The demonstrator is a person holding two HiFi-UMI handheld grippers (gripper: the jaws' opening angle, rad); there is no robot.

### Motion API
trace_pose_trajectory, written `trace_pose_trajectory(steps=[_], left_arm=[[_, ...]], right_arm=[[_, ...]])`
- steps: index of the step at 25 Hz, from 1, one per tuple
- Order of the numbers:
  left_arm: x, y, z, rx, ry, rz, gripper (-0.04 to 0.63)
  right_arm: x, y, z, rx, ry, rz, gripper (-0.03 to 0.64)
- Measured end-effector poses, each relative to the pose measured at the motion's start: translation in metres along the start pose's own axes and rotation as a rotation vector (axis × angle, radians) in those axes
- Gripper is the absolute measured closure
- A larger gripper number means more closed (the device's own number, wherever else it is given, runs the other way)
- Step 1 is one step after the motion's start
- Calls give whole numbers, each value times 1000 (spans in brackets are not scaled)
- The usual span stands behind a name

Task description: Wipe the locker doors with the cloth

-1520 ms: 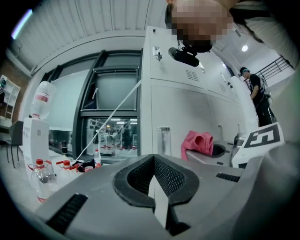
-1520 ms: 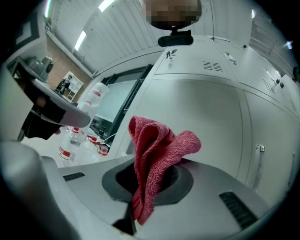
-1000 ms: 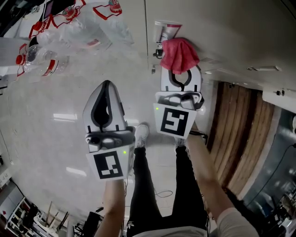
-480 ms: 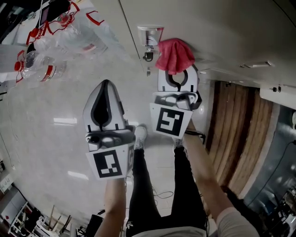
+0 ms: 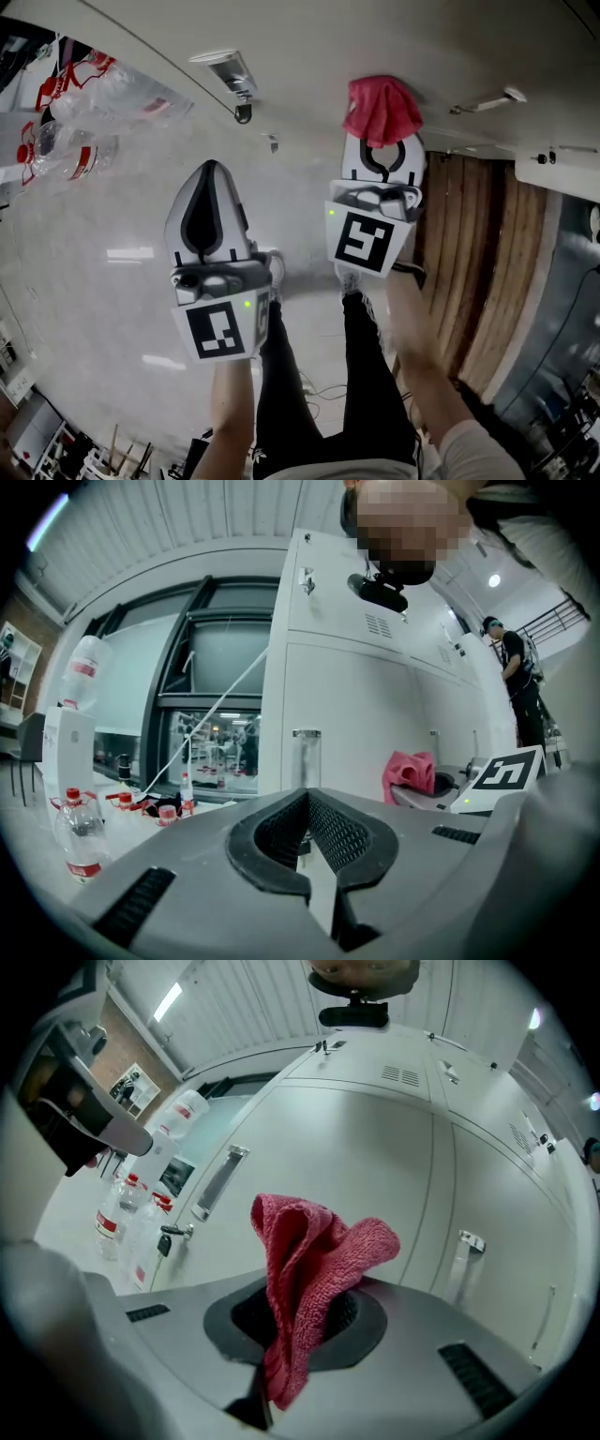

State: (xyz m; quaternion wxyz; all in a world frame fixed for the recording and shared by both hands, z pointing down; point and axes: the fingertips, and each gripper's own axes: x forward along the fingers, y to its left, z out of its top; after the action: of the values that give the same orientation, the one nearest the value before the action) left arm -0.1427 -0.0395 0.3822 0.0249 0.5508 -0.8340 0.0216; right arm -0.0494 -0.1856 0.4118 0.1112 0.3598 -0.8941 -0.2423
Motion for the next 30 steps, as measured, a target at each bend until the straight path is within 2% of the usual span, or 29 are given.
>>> trace_pose_trajectory(steps=[11, 17, 19, 22, 26, 30], left_arm=[[14, -64, -5, 5, -5, -58, 578], [14, -70, -6, 8, 0, -58, 578], [12, -65, -7, 10, 2, -50, 580], [7, -55, -8, -6, 4, -25, 580], [-4, -43, -13, -2, 6, -25, 580], [-15, -24, -24, 24, -9, -34, 578]], right_arm=[[-16, -55, -41, -8, 41, -50, 586], [-17, -64, -47, -13, 42, -59, 586], [-16, -65, -46, 37, 35, -72, 586], [-19, -68, -39, 183, 2, -117, 586], [-26, -48, -24, 221, -32, -124, 586], [-28, 5, -19, 229, -41, -74, 586]])
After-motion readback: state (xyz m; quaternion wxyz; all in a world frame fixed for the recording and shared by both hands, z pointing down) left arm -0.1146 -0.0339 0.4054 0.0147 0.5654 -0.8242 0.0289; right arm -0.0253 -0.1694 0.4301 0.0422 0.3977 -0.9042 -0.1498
